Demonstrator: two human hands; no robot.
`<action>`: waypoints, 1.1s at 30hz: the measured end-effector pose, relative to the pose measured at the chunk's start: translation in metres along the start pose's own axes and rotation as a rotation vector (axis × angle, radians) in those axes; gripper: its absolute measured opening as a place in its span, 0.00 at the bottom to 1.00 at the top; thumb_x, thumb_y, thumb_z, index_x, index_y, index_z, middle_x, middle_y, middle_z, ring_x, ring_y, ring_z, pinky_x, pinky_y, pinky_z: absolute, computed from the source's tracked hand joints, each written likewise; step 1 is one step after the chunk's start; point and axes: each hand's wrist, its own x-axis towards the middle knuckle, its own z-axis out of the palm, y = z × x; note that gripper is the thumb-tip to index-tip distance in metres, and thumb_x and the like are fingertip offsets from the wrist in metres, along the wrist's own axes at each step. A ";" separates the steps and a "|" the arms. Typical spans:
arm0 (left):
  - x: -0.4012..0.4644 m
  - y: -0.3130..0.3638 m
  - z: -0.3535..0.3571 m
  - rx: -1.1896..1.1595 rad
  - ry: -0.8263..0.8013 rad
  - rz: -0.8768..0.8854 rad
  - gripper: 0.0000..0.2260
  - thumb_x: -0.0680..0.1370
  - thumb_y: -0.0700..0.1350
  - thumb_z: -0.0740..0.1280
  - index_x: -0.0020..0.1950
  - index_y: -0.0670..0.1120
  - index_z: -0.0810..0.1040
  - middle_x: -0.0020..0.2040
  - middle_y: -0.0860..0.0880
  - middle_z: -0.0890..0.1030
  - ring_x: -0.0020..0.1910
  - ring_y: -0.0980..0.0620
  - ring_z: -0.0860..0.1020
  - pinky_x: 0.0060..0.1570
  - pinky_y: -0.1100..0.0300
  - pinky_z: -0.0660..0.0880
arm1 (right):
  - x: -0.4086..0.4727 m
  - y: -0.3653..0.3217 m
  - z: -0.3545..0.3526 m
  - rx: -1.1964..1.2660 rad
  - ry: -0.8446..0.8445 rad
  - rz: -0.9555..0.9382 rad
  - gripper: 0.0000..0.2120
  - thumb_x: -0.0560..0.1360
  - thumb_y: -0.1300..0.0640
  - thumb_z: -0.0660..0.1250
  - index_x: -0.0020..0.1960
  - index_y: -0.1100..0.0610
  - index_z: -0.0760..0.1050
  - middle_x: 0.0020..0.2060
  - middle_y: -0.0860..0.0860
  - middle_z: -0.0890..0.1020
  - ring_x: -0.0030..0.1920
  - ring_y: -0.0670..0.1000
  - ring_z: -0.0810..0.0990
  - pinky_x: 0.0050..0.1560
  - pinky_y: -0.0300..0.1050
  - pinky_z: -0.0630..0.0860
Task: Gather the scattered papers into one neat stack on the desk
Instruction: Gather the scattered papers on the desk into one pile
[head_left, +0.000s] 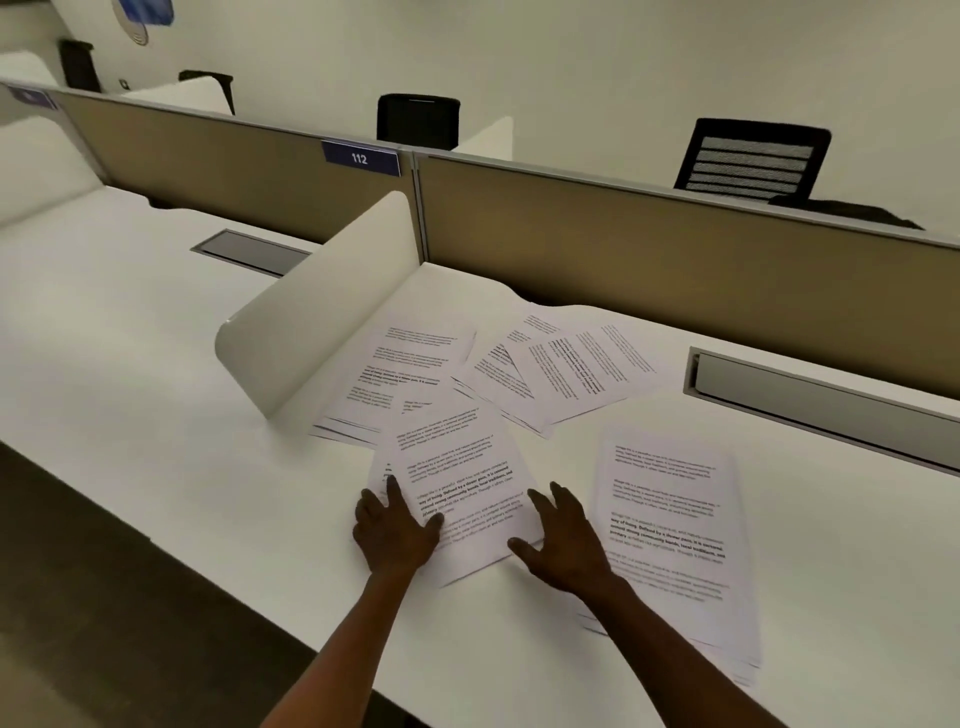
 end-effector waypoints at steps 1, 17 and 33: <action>-0.002 0.004 0.003 0.008 0.001 0.011 0.46 0.71 0.67 0.66 0.80 0.49 0.49 0.78 0.37 0.56 0.76 0.37 0.56 0.72 0.43 0.61 | 0.004 -0.002 0.005 -0.042 -0.028 0.012 0.40 0.75 0.36 0.62 0.80 0.50 0.51 0.80 0.56 0.48 0.80 0.56 0.45 0.77 0.50 0.49; 0.003 0.039 -0.001 -0.187 -0.037 -0.026 0.44 0.72 0.60 0.71 0.79 0.46 0.53 0.72 0.39 0.63 0.70 0.38 0.64 0.68 0.44 0.64 | 0.014 -0.007 0.025 -0.253 -0.031 0.036 0.42 0.71 0.32 0.60 0.78 0.49 0.54 0.76 0.59 0.54 0.76 0.67 0.48 0.73 0.62 0.55; 0.027 0.027 -0.041 -0.771 -0.307 0.030 0.30 0.75 0.37 0.71 0.74 0.47 0.65 0.67 0.43 0.76 0.63 0.40 0.76 0.63 0.42 0.75 | 0.009 0.003 0.018 -0.172 -0.013 -0.109 0.34 0.70 0.32 0.61 0.70 0.48 0.70 0.62 0.52 0.72 0.67 0.55 0.67 0.64 0.50 0.69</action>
